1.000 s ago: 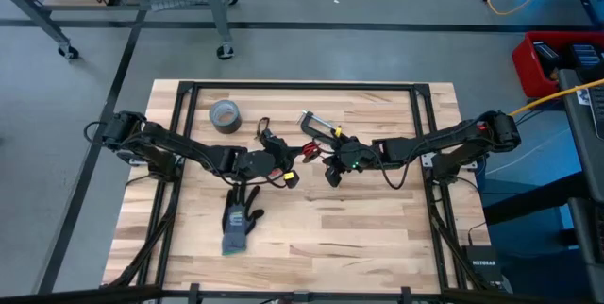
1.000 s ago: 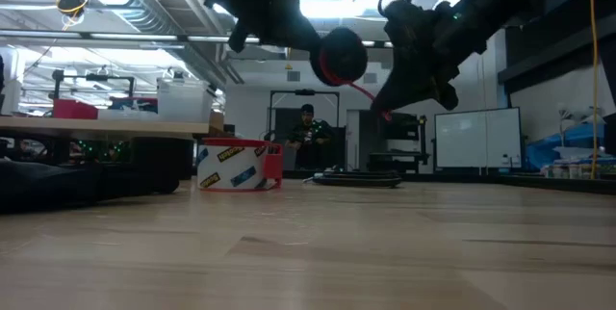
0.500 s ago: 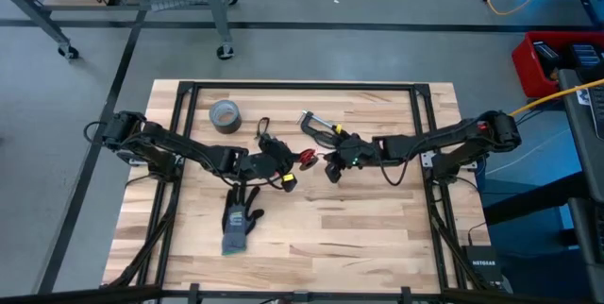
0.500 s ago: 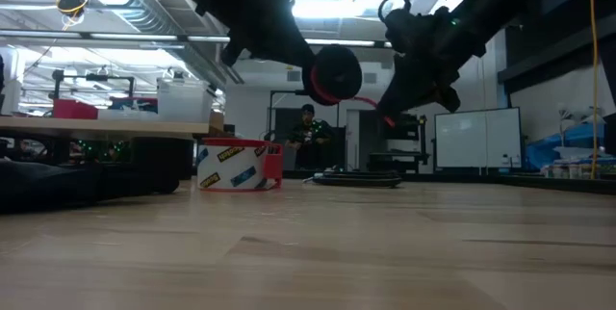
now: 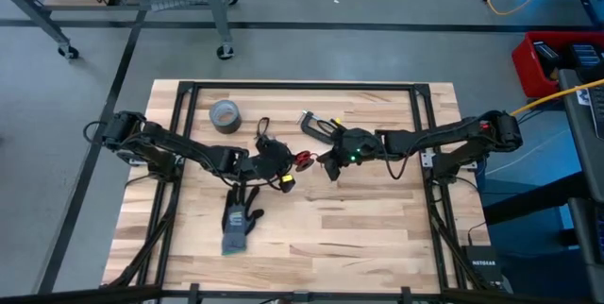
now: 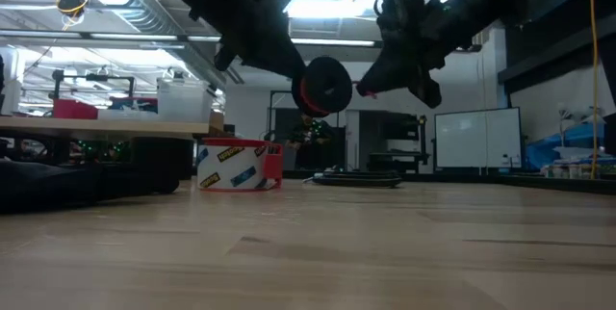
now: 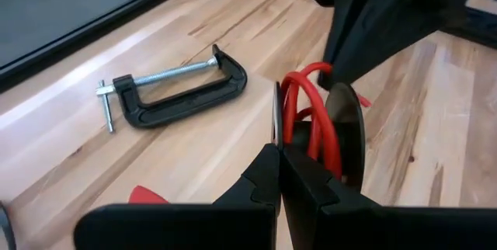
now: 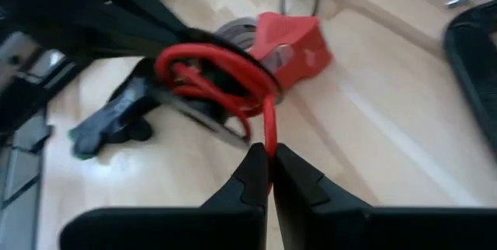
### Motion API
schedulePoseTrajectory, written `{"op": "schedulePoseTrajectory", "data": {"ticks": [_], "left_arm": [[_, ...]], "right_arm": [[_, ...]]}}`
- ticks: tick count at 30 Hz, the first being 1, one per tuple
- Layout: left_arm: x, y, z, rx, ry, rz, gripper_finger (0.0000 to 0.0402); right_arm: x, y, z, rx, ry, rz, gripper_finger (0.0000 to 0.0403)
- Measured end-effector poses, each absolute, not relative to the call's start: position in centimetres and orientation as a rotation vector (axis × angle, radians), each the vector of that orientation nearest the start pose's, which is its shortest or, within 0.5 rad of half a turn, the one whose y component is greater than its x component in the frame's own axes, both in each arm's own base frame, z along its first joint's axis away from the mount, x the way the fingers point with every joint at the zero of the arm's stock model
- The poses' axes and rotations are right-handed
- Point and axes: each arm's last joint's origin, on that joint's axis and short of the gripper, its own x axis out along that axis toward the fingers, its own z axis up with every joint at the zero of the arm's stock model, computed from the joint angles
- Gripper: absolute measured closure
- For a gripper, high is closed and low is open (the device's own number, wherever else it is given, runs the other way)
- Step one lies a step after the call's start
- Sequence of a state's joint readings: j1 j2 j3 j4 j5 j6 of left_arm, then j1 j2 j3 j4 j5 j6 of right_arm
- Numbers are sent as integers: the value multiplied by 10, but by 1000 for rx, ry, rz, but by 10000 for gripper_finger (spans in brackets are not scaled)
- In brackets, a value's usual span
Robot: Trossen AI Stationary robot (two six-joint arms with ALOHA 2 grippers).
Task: Coil cords
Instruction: Coil the red wire onto the spool
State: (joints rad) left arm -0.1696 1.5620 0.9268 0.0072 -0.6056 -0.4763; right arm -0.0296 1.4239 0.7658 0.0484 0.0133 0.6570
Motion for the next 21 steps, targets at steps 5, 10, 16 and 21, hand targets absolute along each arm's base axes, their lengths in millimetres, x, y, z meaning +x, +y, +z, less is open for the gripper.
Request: {"op": "schedulePoseTrajectory", "data": {"ticks": [5,10,16,21], "left_arm": [[325,-39,212,-212,481,552,401],[329,-39,200,-217,503,569,401],[335,-36,196,-249,468,585,401],[340,-31,199,-269,413,585,401]], "right_arm": [[293,-8,210,673,551,-202,389],[295,-7,214,693,512,-146,389],[298,-7,219,722,465,-135,389],[298,-7,219,735,448,-161,388]]}}
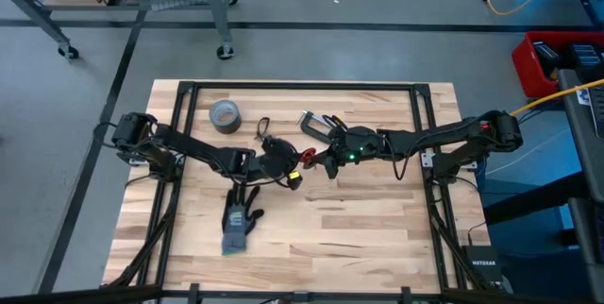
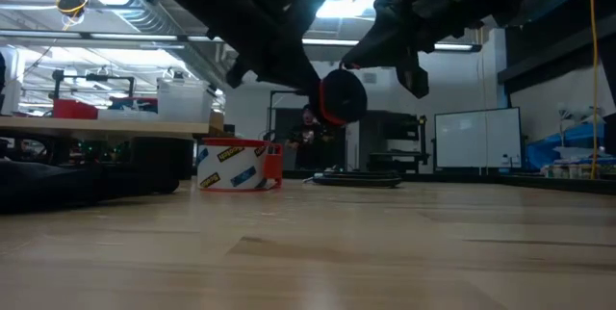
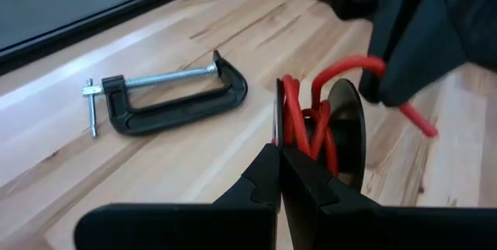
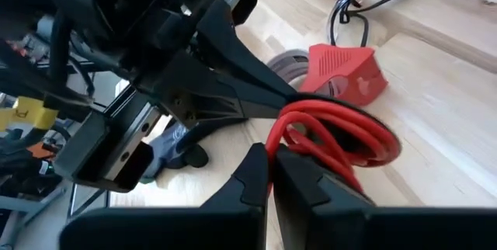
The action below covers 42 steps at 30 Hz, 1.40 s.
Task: Coil cords
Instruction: Coil the red wire onto the spool
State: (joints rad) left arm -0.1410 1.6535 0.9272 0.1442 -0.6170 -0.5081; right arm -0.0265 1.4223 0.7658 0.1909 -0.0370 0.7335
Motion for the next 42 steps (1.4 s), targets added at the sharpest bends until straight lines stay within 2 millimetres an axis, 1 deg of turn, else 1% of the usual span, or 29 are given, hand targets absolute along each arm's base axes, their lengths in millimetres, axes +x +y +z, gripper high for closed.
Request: {"op": "schedulePoseTrajectory", "data": {"ticks": [3,11,14,30,32,35,42], "left_arm": [[341,-30,200,-284,391,587,401],[343,-28,202,-349,353,598,401],[345,-28,206,-369,313,584,401],[346,-28,208,-388,283,573,401],[346,-28,208,-389,281,573,401],[347,-28,209,-393,275,570,402],[347,-27,210,-390,260,567,401]], "right_arm": [[298,-7,219,733,444,-168,388],[301,-9,227,729,346,-182,388],[302,-9,228,726,326,-191,388],[303,-9,228,718,319,-187,388],[304,-9,228,693,315,-174,387],[304,-7,230,676,310,-127,376],[306,-7,229,681,306,-116,323]]}}
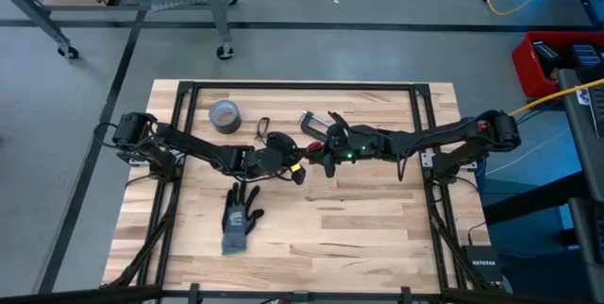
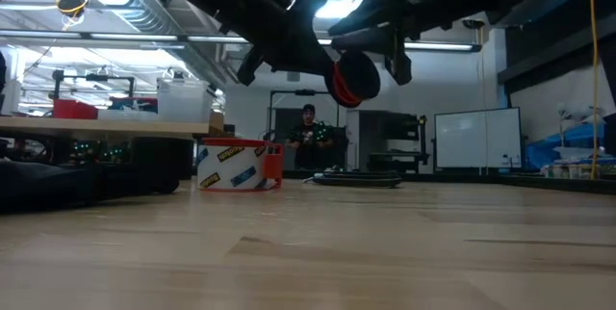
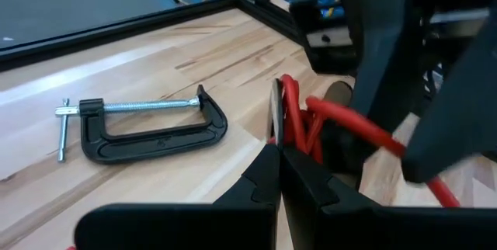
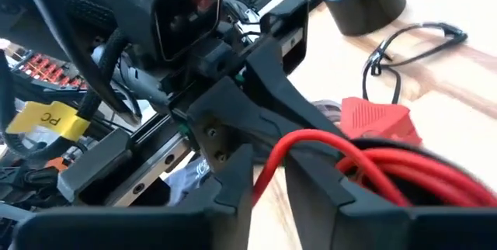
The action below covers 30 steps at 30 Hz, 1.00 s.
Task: Coil cords
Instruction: Coil the red wire onto the spool
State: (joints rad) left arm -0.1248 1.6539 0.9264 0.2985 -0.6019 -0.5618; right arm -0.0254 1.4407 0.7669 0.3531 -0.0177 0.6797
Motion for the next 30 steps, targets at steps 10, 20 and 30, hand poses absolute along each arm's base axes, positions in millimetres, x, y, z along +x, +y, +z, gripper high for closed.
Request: {"op": "schedulePoseTrajectory", "data": {"ticks": [10,20,30], "left_arm": [[348,-19,210,-393,255,588,401],[349,-17,212,-397,245,593,402],[348,-17,212,-377,242,611,402]], "right_arm": [[312,2,216,726,351,-122,308],[311,13,215,710,353,-134,308],[310,27,215,696,372,-98,308]]}}
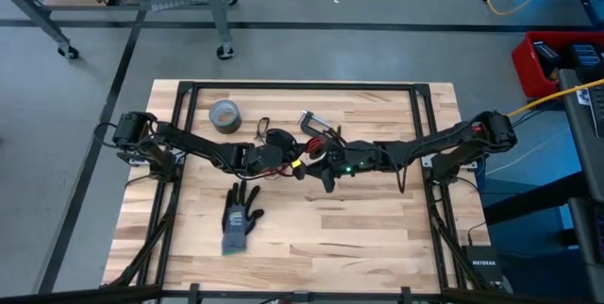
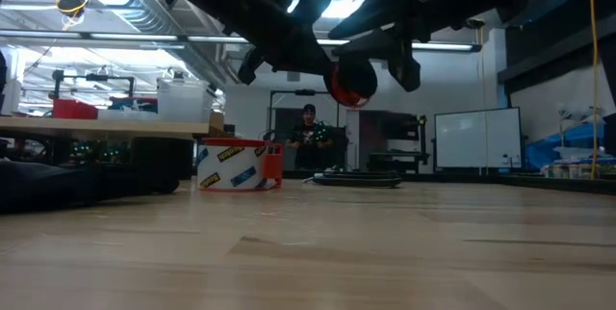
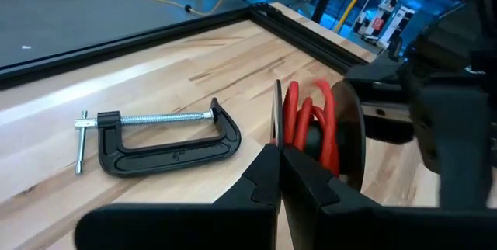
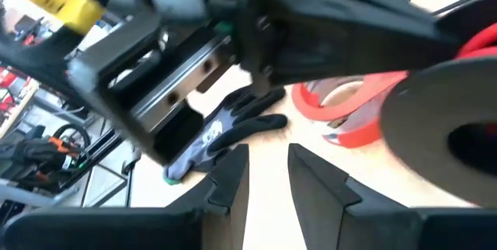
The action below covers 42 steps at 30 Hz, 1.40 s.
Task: Coil cords
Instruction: Coil the red wire onto the spool
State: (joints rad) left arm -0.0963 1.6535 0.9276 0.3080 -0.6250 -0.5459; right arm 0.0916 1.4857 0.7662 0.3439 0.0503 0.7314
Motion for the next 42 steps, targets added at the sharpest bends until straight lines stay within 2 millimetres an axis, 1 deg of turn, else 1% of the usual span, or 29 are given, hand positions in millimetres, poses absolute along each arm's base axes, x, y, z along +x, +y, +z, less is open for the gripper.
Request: {"op": "schedulePoseTrajectory", "data": {"ticks": [3,12,19,24,31,33,38,42], "left_arm": [[348,-17,211,-375,246,612,402],[348,-17,211,-367,251,611,401],[348,-12,211,-357,250,622,401],[349,-10,212,-362,239,627,401],[347,-10,219,-358,218,615,402],[348,-11,219,-369,231,570,401],[349,-13,217,-412,294,427,401],[344,-13,209,-415,395,412,401]], "right_arm": [[310,30,214,684,379,-88,308],[310,30,215,670,384,-69,308],[308,44,214,661,398,-34,308],[305,54,212,634,407,-72,308],[295,62,198,565,543,-186,308],[293,63,194,564,576,-211,308],[286,62,191,547,648,-240,308],[274,59,194,540,719,-277,308]]}}
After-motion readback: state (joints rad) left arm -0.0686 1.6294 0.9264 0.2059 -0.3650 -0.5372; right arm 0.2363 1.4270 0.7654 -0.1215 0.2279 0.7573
